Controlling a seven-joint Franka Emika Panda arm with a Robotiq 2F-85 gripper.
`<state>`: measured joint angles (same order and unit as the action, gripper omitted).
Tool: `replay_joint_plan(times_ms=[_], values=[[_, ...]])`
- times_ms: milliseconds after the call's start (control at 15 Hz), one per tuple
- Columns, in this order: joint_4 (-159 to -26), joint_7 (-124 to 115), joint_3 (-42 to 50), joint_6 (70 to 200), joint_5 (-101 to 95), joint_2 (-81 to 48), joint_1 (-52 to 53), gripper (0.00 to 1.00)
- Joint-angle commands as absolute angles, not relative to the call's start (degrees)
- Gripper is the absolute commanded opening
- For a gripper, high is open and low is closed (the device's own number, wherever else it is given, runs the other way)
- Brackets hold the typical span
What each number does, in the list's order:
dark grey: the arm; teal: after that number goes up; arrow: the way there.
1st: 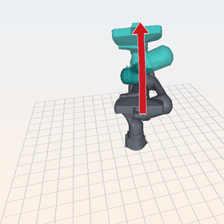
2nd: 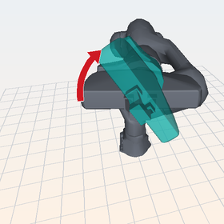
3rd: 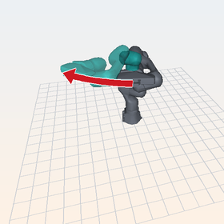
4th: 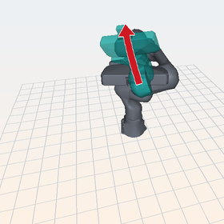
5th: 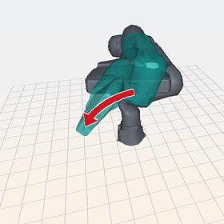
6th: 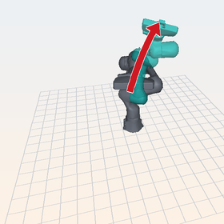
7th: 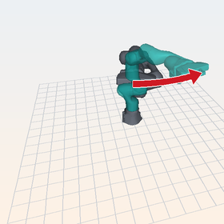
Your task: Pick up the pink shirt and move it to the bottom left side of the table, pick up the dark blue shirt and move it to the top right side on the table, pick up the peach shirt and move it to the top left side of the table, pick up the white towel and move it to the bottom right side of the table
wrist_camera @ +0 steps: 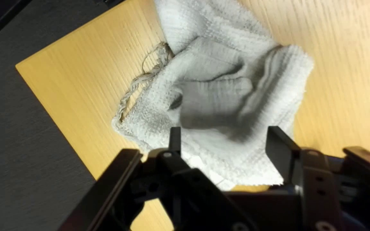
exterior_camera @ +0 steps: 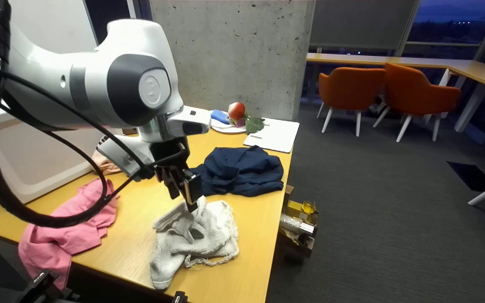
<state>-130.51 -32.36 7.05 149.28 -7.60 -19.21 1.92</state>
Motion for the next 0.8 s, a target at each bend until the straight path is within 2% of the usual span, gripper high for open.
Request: replay_joint_plan(times_ms=[0, 400, 733], values=[[-132.62, -28.95, 6.96, 144.08, -5.50, -10.48, 2.00, 1.00], [-135.29, -24.35, 4.84, 147.54, -3.49, -1.79, 0.85, 1.00], [-136.87, -20.64, 3.20, 149.85, 1.55, -1.42, 0.86, 1.00]])
